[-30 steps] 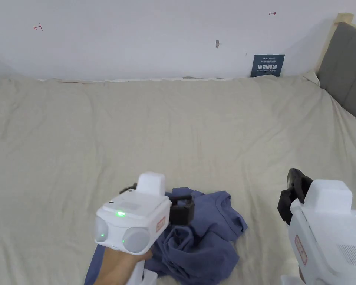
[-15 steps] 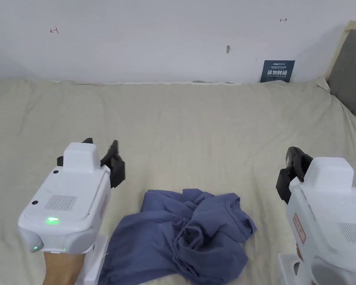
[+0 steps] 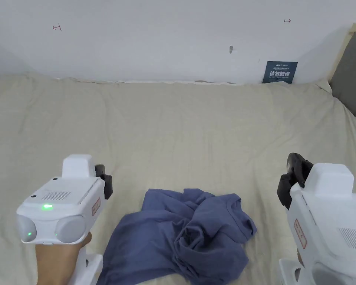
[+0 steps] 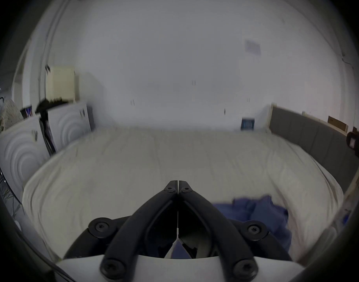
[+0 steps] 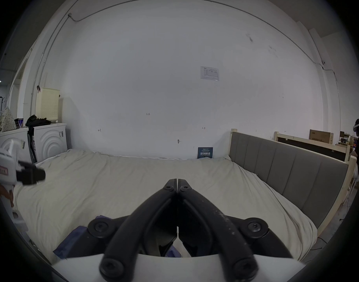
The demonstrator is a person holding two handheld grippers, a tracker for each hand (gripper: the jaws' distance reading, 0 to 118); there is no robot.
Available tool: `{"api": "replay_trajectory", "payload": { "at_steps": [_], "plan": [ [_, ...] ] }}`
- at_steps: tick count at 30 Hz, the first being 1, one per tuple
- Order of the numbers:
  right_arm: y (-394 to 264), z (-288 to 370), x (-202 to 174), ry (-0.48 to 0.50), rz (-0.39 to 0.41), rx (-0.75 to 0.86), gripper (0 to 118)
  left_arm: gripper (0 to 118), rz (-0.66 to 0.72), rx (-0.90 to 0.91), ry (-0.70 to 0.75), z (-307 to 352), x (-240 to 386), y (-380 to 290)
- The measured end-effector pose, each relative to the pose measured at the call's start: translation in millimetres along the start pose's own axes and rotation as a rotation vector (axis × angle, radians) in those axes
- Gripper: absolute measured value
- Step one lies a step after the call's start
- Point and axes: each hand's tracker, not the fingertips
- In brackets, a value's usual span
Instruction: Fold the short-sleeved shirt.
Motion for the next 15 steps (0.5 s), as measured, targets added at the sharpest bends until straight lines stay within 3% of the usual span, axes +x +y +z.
{"api": "replay_trajectory", "payload": {
  "at_steps": [4,9,11,13,14,15],
  "plan": [
    [-4.3,-2.3,0.0,0.002,-0.003,-0.014,1,0,0.033,-0.231,-0.049,-21.9,-7.2,-41.1],
    [-12.7,-6.3,-1.0,0.009,-0.004,-0.043,1,4,0.104,-0.382,-0.079,-28.9,-14.9,-94.3],
    [-16.6,-8.6,-1.8,0.012,-0.006,-0.058,1,35,0.117,-0.407,-0.081,-27.3,-17.5,-108.9],
    [-20.2,-11.0,-2.3,0.016,-0.014,-0.071,1,90,0.112,-0.421,-0.075,-24.2,-14.3,-118.0],
    [-22.0,-12.2,-2.8,0.019,-0.018,-0.079,1,105,0.1,-0.446,-0.076,-24.9,-13.4,-122.5],
    [-23.7,-13.4,-3.4,0.02,-0.018,-0.085,1,111,0.089,-0.461,-0.071,-25.5,-12.2,-126.0]
  ]
}}
